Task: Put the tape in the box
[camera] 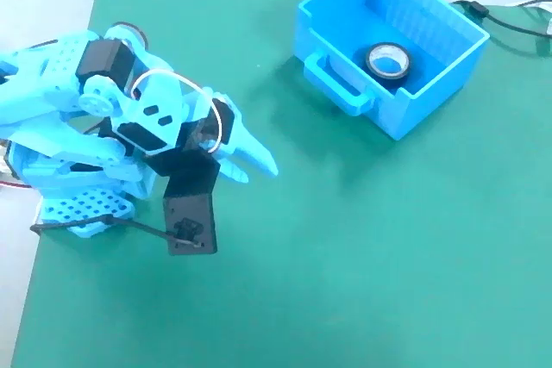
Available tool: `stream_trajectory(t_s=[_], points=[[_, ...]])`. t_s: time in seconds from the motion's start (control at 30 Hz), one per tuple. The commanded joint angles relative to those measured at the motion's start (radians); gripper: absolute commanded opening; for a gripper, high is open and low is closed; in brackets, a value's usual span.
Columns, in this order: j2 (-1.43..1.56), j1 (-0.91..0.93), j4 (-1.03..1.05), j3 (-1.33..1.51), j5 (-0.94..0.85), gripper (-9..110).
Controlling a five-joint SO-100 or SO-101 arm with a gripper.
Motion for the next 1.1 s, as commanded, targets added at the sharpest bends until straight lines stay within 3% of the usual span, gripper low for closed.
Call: stream_trajectory(t_s=[0.0, 1.07], points=[[0.083, 0.015, -0.009, 0.075, -0.012, 14], [0.095, -0.006, -0.112, 0.212, 0.067, 1]])
